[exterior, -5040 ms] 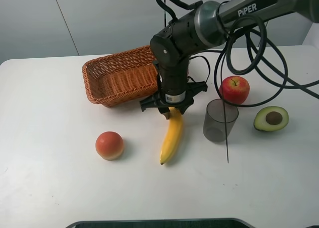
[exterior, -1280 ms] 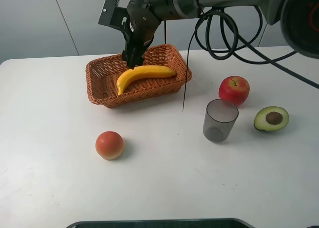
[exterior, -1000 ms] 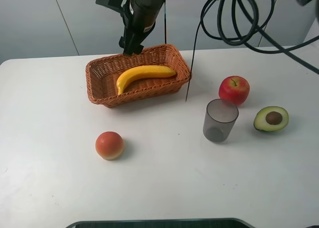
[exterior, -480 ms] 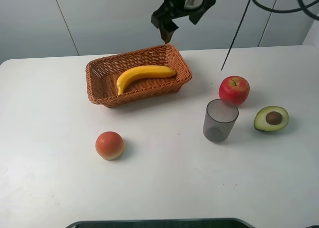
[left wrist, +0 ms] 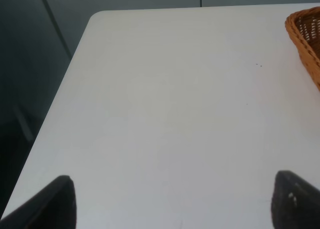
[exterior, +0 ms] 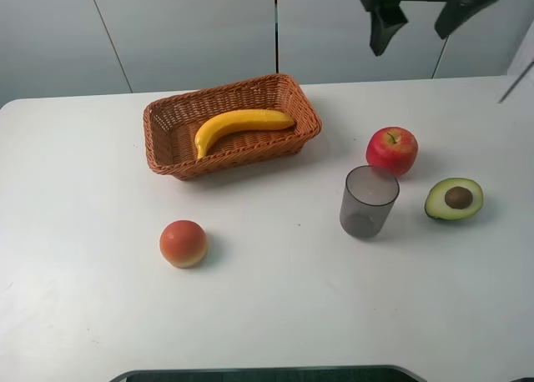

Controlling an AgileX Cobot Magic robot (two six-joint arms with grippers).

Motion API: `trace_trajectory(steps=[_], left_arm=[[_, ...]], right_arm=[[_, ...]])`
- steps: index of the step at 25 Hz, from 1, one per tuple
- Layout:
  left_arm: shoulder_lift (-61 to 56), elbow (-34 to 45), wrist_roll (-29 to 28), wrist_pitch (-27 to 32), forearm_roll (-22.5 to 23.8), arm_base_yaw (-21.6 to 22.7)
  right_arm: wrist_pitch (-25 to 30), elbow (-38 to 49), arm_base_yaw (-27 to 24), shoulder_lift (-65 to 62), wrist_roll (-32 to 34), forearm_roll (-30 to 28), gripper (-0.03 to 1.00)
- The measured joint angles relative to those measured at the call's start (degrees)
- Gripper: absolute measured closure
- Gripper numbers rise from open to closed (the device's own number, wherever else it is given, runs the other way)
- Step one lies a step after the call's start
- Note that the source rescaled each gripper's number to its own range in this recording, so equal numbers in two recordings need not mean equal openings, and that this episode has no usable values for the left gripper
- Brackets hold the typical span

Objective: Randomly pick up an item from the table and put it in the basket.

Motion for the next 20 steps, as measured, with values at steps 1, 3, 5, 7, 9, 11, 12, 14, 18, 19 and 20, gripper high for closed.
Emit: trace_trajectory(steps=[1,3,5,7,9,11,12,14,18,19,20], left_arm=[[0.0,0.0,0.0,0.0,0.0,0.0],[0.0,0.0,0.0,0.0,0.0,0.0],[0.0,0.0,0.0,0.0,0.0,0.0],[0.0,0.0,0.0,0.0,0.0,0.0],[0.0,0.0,0.0,0.0,0.0,0.0],[0.0,0.0,0.0,0.0,0.0,0.0],[0.0,0.0,0.0,0.0,0.0,0.0],[0.0,0.0,0.1,0.0,0.0,0.0],[0.0,0.0,0.2,0.0,0.0,0.0],[0.0,0.0,0.2,0.0,0.0,0.0],[0.0,0.0,0.2,0.0,0.0,0.0]], right_arm=[[-0.1,2.2,-1.3,-2.3,0.2,0.2,0.18],[-0.4,6.1,-3.7,-6.4,0.4,1.5,0.18],[-1.2,10.0,-6.1,-10.4,0.5,2.6,0.18],[-1.6,13.2,-8.2,-14.6,0.6,3.4,0.18],[-1.9,16.4,-10.4,-18.1,0.6,4.4,0.18],[-2.1,19.4,-12.2,-21.8,0.6,5.4,0.18],[-2.6,21.0,-12.9,-23.5,0.6,5.7,0.18],[-3.2,24.0,-13.6,-27.7,0.6,5.7,0.18],[-4.1,29.7,-13.7,-36.9,0.6,5.4,0.18],[-4.1,30.9,-13.7,-39.4,0.6,5.4,0.18],[-4.0,31.9,-13.7,-41.5,0.6,5.4,0.18]])
